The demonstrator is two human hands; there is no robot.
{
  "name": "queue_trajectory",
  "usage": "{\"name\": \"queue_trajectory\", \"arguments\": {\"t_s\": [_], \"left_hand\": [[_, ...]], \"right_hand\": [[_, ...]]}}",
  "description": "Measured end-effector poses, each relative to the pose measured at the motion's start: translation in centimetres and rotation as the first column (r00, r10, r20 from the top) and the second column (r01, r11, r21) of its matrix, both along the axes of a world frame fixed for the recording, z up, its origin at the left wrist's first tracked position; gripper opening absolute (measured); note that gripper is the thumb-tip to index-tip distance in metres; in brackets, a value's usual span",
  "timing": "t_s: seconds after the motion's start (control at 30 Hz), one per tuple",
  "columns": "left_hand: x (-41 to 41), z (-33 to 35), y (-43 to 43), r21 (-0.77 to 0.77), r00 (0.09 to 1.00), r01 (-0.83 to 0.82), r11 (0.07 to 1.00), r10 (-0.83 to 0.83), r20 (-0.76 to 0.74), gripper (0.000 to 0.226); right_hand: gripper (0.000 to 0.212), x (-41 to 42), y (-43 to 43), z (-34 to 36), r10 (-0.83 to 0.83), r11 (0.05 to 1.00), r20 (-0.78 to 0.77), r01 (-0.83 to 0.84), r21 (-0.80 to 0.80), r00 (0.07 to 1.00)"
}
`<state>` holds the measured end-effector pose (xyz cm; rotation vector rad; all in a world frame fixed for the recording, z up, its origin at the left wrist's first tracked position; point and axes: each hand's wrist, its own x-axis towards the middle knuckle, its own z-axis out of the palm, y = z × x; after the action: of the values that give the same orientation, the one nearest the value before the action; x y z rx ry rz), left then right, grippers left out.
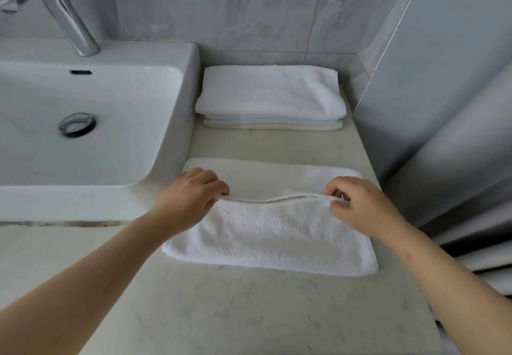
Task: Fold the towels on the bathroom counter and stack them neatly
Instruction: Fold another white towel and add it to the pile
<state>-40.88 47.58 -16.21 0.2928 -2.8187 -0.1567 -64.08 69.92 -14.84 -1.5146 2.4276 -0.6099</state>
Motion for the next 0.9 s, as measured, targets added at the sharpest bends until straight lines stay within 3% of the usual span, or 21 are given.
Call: {"name": "queue_trajectory", "arguments": {"t_s": [0.23,0.3,0.4,0.53,0.63,0.73,0.8,0.9], "left_hand": [[2.4,-1.8,1.0,0.054,1.0,0.029,0.998,-0.029,0.011,0.017],[2.8,-2.0,1.3,0.098,0.999,0.034,0.995,-0.036,0.015,0.027],[3.1,-1.4,1.5,0.192,1.0,0.009,0.981,-0.007,-0.011,0.024],[3.2,-0.3,1.7,0.203,0.999,0.015,0.979,-0.009,-0.031,0.02],[4.0,-0.6,1.9,0.193,0.995,0.008,0.981,-0.027,0.097,0.022],[4.8,-2.8,2.7,0.132,0.978,-0.036,0.991,0.008,0.208,0.024],[5.2,-4.5,3.9,0.081,0.985,-0.072,0.994,0.058,0.164,0.014],[5.3,-6.4,4.9,0.027,0.988,-0.156,0.987,0.156,-0.012,0.014]], "right_hand": [[0.034,1.9,1.7,-1.0,0.088,0.983,0.152,-0.11,0.144,0.984],[0.028,2.3,2.0,-1.4,0.1,0.975,0.187,-0.134,0.177,0.977],[0.007,2.4,2.2,-1.4,0.08,0.98,0.255,-0.123,0.157,0.964],[0.014,2.3,2.4,-0.5,0.096,0.984,0.314,-0.137,0.11,0.945],[0.005,3.0,2.7,-0.6,0.113,0.967,0.337,-0.181,0.178,0.935],[0.008,4.3,3.1,-2.5,0.127,0.922,0.24,-0.204,0.33,0.962],[0.019,5.5,3.6,-4.3,0.199,0.95,0.008,-0.195,0.246,0.98],[0.026,6.0,4.1,-5.8,0.165,0.985,-0.17,-0.152,0.086,0.972]]}}
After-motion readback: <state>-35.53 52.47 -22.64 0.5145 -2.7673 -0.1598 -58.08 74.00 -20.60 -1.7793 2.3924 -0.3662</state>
